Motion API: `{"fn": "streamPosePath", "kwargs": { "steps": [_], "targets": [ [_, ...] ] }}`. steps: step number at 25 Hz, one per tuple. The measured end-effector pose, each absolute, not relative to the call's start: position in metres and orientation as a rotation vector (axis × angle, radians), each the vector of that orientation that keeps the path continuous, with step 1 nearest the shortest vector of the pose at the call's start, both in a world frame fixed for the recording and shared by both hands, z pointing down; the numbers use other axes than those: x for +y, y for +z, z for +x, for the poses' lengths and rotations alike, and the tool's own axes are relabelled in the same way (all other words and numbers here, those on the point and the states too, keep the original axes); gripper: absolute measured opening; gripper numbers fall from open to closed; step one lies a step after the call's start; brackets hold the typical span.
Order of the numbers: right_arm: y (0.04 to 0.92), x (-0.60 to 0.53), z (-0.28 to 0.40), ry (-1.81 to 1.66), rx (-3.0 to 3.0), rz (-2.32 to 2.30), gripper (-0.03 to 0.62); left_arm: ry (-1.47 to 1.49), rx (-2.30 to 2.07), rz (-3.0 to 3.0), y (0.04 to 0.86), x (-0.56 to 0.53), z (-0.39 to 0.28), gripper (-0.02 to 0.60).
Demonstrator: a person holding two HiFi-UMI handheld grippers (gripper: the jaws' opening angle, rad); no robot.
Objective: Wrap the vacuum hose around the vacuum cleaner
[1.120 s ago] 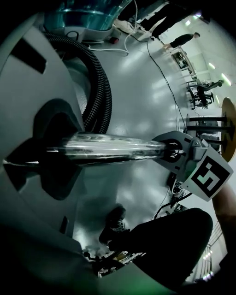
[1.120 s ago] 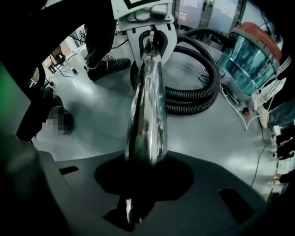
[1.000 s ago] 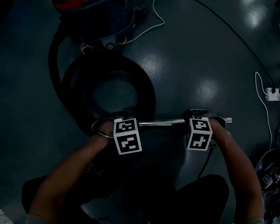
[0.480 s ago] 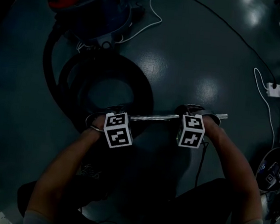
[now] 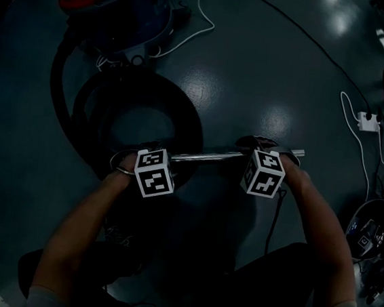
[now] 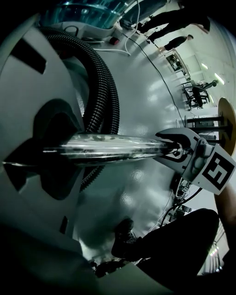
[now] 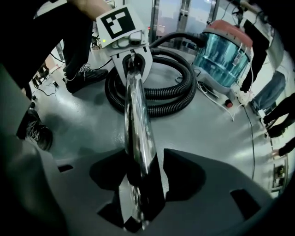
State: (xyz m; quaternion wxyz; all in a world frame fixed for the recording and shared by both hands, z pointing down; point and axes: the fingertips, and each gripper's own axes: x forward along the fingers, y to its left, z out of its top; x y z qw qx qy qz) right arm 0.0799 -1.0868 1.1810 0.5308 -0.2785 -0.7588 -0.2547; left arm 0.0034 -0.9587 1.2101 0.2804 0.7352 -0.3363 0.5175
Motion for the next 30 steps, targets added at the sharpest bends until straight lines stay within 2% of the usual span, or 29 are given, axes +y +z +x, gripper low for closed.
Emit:
{"fn": "streamPosePath", "kwargs": {
  "steps": [6,18,30],
  "targets": [
    [1.164,-1.119,0.085,-0.585,-1.866,-0.556,0.216,1.378,-0.902,1.935,1.214,-0.966,-0.003,0.13],
    [1.118,-1.105,0.057,-0.145,-2.201,-0.43,0.216,1.381,-0.838,1.852,1.232,-0.971,-0.003,0.132],
    [1.134,-1.087,0.073,-0.214,-2.139,-0.502,0.216,1.373,-0.795,1.794,1.228,-0.97,0.003,0.132]
  ]
}}
